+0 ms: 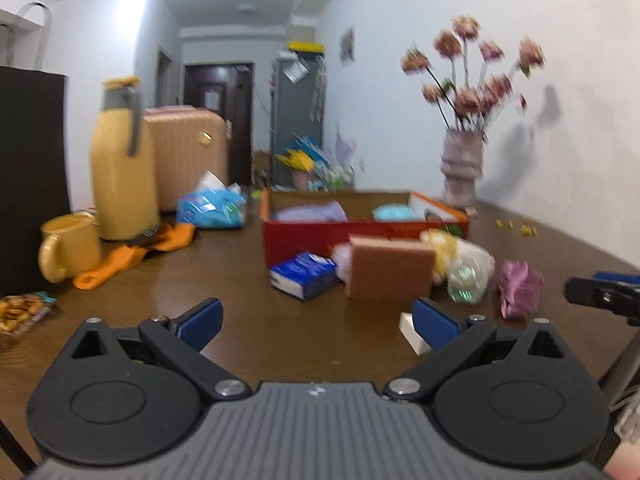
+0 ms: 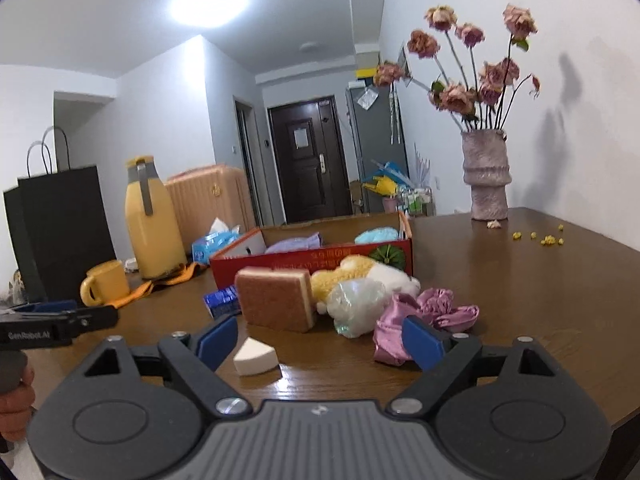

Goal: Organize soft objects
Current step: 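Grasp the white wedge sponge with the left tool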

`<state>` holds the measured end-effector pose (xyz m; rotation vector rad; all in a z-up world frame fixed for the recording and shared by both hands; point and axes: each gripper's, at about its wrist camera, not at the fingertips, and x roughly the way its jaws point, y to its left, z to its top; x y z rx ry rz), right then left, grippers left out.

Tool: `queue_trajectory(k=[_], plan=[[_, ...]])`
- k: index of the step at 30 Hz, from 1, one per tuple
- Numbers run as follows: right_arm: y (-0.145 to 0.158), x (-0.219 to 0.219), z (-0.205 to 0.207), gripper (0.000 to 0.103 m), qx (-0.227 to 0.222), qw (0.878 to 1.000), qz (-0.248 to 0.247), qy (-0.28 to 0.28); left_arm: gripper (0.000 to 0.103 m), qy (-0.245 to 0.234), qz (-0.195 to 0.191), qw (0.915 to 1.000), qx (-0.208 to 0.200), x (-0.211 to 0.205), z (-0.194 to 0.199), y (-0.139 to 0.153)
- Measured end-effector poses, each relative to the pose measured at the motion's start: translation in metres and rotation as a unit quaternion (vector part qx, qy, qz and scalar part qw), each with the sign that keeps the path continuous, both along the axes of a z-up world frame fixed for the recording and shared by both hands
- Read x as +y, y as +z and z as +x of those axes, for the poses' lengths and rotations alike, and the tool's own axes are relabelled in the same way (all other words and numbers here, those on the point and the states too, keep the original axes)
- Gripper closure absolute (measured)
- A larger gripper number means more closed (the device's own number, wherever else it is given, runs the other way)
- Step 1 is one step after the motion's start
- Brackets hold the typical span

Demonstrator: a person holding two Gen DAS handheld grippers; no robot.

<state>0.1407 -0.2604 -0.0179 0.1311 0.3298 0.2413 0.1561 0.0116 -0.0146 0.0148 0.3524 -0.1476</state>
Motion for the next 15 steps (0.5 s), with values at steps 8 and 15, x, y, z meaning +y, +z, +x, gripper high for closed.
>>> queue_trajectory(k=[8, 15], plan=[[-0.01, 0.006, 0.051, 0.037, 0.038, 0.999, 0.005, 0.021, 0.0, -0.06, 0.01, 0.997, 0.048, -0.042, 0.045, -0.019], [-0.006, 0.007, 0.101, 0.037, 0.044, 0.999, -0.001, 0.028, 0.017, -0.095, 0.022, 0.9901, 0.101, -0.075, 0.089, -0.037]])
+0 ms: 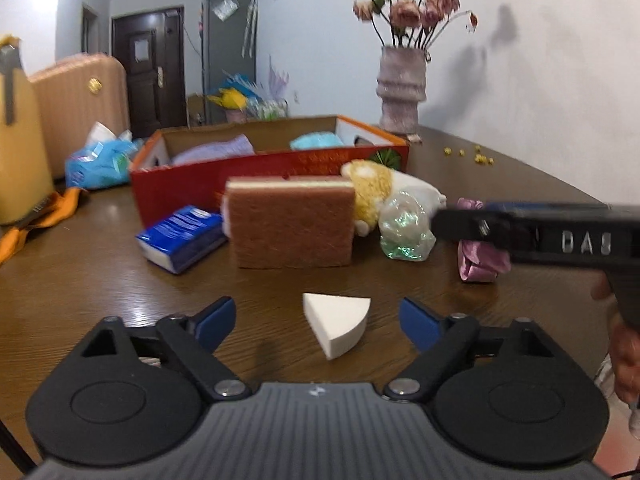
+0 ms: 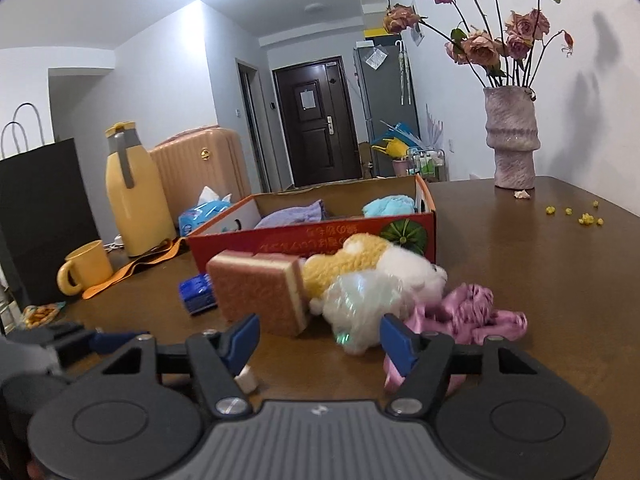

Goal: Organize soft objects
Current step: 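Grasp the white wedge sponge with the left tool, then hold the white wedge in the left tool while the right tool grasps the wrapped snack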

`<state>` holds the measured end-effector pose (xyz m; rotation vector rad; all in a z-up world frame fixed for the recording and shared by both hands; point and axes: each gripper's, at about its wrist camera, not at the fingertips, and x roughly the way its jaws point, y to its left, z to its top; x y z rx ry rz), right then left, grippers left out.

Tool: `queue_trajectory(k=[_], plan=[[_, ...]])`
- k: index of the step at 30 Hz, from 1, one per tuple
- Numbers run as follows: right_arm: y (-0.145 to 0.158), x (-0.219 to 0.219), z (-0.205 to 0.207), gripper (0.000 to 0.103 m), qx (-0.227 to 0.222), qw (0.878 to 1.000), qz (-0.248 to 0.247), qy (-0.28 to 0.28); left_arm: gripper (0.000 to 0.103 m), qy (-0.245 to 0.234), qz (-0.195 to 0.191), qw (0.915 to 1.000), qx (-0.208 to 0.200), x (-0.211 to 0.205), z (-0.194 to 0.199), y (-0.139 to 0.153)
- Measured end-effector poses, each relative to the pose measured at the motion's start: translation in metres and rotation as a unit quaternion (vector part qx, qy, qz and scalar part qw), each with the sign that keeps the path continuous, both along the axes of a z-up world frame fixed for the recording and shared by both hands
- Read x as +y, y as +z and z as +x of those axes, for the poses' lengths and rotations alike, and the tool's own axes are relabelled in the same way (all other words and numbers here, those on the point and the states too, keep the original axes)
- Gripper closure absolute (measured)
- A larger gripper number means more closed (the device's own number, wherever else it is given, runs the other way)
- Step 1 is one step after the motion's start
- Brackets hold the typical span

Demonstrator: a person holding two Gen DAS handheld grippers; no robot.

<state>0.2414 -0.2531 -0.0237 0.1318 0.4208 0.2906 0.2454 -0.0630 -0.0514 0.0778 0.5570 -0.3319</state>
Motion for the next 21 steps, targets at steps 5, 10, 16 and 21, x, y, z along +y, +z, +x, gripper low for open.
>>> queue_trajectory(k=[5, 10, 16, 21], plan=[[0.015, 0.001, 0.039, 0.041, -0.024, 0.999, 0.007, 0.02, 0.049, -0.012, 0.001, 0.9992, 0.039, -0.006, 0.029, -0.01], [0.023, 0.007, 0.089, 0.045, -0.027, 1.0, -0.014, 0.008, 0.064, -0.032, -0.014, 0.9982, 0.048, 0.001, 0.039, -0.011], [0.016, 0.016, 0.16, 0.075, 0.048, 0.996, -0.002, 0.073, 0.067, 0.014, -0.022, 0.9981, 0.057, 0.025, 0.065, -0.009], [0.007, 0.018, 0.17, 0.082, 0.096, 0.986, -0.105, 0.085, 0.067, 0.047, -0.048, 0.9973, 0.028, 0.047, 0.071, 0.009]])
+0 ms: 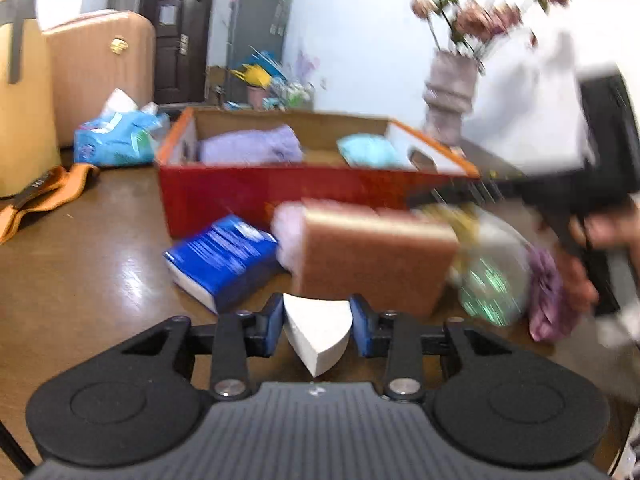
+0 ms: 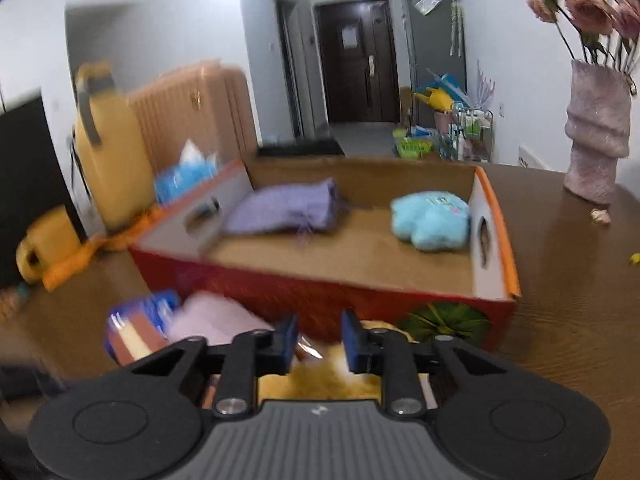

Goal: Organize soft objects
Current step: 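Hold the white wedge in the left tool while the right tool grasps the wrapped snack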

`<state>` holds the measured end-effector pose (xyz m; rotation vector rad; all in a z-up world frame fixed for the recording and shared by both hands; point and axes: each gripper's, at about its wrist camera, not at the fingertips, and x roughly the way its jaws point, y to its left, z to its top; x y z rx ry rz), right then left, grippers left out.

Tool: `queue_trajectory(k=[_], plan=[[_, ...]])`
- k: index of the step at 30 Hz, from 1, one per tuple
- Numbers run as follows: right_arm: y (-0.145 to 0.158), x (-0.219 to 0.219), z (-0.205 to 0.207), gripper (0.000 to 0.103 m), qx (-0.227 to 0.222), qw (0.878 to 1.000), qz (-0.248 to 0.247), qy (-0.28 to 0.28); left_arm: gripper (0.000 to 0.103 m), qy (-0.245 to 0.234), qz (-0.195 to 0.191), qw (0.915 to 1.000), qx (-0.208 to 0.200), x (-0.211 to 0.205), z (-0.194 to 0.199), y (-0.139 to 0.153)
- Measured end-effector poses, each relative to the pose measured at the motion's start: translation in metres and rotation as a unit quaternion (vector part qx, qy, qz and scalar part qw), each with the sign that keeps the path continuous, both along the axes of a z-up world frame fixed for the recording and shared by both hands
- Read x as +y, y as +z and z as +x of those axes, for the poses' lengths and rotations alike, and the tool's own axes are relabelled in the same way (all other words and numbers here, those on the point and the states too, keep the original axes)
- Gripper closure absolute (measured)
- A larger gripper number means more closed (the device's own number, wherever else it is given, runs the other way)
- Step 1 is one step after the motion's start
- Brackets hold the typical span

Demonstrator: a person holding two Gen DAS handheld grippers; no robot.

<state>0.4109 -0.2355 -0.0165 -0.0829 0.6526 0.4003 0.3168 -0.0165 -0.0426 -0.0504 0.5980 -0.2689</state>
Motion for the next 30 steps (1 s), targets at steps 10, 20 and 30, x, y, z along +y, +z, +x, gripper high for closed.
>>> queue_trajectory(k=[10, 20, 30], plan=[[-0.004, 0.026, 0.022, 0.075, 0.005, 0.984, -0.108, 0.145, 0.067, 0.027, -0.043, 0.9979, -0.041, 0.032, 0.034, 0.044], [-0.016, 0.035, 0.038, 0.08, 0.038, 0.971, -0.141, 0.188, 0.067, 0.052, -0.031, 0.998, -0.017, 0.039, 0.044, 0.031], [0.038, 0.017, -0.014, 0.092, -0.043, 0.985, -0.104, 0.131, 0.067, 0.055, -0.022, 0.9965, -0.058, 0.036, 0.004, 0.064]])
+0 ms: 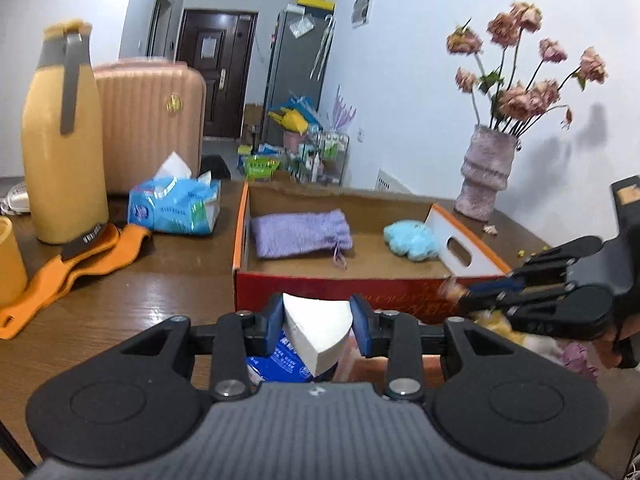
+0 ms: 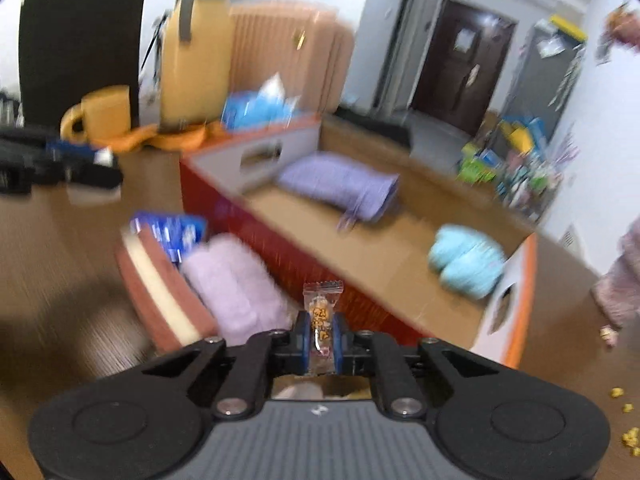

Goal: Organize soft objects
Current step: 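Hold the white wedge in the left tool while the right tool grasps the wrapped snack, then open the left tool over the box while the right tool releases the snack there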

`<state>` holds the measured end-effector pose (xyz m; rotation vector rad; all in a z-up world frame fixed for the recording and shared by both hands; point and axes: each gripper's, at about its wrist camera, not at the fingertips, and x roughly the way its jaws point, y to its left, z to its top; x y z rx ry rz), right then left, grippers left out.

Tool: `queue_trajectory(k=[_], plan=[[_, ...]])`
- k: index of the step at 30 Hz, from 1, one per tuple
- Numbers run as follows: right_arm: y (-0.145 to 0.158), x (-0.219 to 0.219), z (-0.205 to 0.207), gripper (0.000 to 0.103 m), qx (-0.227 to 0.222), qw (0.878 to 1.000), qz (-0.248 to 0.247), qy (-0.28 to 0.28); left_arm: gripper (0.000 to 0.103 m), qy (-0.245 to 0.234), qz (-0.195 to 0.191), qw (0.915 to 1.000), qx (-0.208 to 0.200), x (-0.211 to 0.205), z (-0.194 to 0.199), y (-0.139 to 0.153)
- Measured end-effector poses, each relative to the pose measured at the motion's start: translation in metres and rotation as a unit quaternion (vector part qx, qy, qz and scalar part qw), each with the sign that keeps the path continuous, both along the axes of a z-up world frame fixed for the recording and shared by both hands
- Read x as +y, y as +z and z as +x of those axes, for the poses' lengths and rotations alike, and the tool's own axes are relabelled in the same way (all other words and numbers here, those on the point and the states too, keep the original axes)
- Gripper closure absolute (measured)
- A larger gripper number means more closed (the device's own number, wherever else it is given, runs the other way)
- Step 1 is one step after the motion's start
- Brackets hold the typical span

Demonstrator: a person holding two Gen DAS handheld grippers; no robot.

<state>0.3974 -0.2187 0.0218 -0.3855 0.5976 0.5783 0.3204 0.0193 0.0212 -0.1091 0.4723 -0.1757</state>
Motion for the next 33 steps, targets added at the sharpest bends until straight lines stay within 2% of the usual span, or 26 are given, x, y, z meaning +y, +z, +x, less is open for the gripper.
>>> queue_trajectory(k=[5, 10, 14, 17, 21, 24, 27, 29, 33], plan=[[0.04, -0.019, -0.061, 0.092, -0.047, 0.995, 0.086, -0.017, 0.067, -0.006, 0.004, 0.9996, -0.029, -0.007, -0.04, 0.021], [0.049, -0.031, -0.111, 0.092, -0.05, 0.989, 0.138, -0.008, 0.067, -0.029, 0.003, 0.9988, -0.039, -0.018, -0.066, 0.031], [0.051, -0.041, -0.116, 0.092, -0.037, 0.986, 0.159, -0.018, 0.067, -0.047, -0.001, 0.9981, -0.039, -0.027, -0.065, 0.035], [0.052, -0.051, -0.099, 0.092, -0.013, 0.982, 0.186, -0.021, 0.067, -0.072, -0.022, 0.997, -0.018, -0.031, -0.047, 0.036], [0.063, -0.054, -0.041, 0.092, 0.008, 0.976, 0.21, -0.051, 0.067, -0.109, -0.036, 0.9933, -0.003, -0.043, 0.017, 0.057], [0.068, -0.059, 0.038, 0.092, 0.051, 0.965, 0.235, -0.102, 0.066, -0.111, -0.023, 0.9929, 0.037, -0.061, 0.105, 0.063], [0.056, -0.062, 0.125, 0.092, 0.123, 0.945, 0.265, -0.149, 0.066, -0.106, -0.026, 0.989, 0.099, -0.078, 0.198, 0.051], [0.041, -0.059, 0.177, 0.092, 0.157, 0.934, 0.27, -0.173, 0.066, -0.099, -0.02, 0.9873, 0.122, -0.086, 0.248, 0.037], [0.011, -0.047, 0.235, 0.092, 0.18, 0.932, 0.241, -0.203, 0.063, -0.08, 0.002, 0.9869, 0.14, -0.092, 0.307, 0.006]])
